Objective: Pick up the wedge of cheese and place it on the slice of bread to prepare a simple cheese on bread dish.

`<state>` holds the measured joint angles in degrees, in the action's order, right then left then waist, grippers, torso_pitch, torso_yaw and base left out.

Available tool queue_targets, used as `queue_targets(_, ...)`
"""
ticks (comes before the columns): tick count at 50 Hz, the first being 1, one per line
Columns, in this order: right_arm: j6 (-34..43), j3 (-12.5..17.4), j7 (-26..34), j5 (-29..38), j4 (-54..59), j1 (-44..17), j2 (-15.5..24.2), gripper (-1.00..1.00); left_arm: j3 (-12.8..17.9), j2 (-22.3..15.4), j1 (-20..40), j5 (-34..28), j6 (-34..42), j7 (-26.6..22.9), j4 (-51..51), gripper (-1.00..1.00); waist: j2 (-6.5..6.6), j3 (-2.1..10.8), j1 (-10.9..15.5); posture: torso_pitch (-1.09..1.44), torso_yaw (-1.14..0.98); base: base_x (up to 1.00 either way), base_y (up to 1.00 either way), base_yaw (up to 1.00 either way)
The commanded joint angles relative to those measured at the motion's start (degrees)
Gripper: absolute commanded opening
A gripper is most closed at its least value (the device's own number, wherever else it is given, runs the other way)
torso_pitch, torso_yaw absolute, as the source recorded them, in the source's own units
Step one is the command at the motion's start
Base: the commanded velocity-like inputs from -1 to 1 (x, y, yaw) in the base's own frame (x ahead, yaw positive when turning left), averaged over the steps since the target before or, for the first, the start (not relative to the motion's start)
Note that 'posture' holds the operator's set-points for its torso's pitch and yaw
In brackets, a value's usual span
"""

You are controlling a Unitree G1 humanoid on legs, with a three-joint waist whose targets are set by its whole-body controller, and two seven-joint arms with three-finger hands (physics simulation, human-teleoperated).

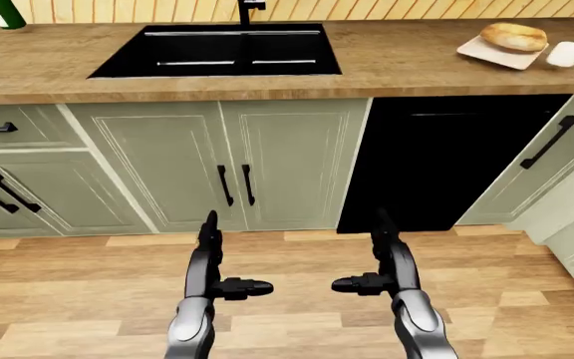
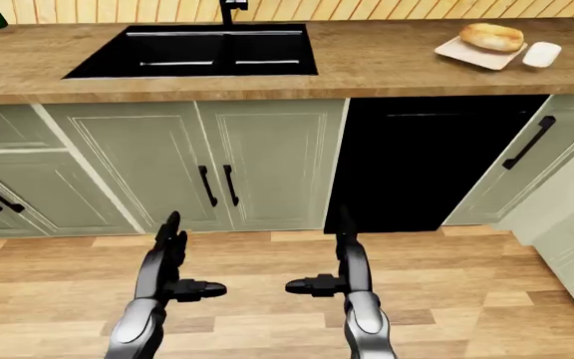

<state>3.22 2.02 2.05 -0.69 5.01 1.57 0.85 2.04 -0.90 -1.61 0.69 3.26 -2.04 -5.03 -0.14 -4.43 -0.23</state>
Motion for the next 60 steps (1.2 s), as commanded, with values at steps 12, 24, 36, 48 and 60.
queue_targets(12,2.2,-2.0,1.8,1.6,-14.7,-2.3,0.1,1.0,0.4,-0.4,-0.7,0.5,4.9,-0.7,18.8,1.0,-0.13,4.59,0.5,0.0,0.0,0.0,0.0,0.0)
queue_targets(24,20.8,2.2,2.0,1.3,-31.1,-11.6,2.7,1.0,4.2,-4.6,14.8,-2.5,25.0,-1.4,31.7,1.0,-0.11,5.38,0.5,0.0,0.0,0.0,0.0,0.0)
queue_targets(36,28.5,3.6,2.6,-0.5,-36.4,-18.0,4.7,1.0,3.9,-5.1,15.6,-3.5,35.3,-1.4,45.0,1.0,4.26,4.24,0.7,0.0,0.0,0.01,-0.38,0.0)
queue_targets(48,29.3,3.7,2.3,-1.4,-37.3,-18.5,4.7,1.0,9.7,-5.2,8.4,-1.2,41.4,-5.8,58.3,1.0,-2.71,3.19,0.6,0.0,0.0,0.04,-0.54,0.0)
queue_targets(60,32.7,4.5,1.6,-2.8,-40.3,-19.8,5.4,1.0,4.0,-4.5,18.3,-4.3,33.4,0.0,41.1,1.0,3.98,3.46,1.7,0.0,0.0,0.05,-0.55,0.0)
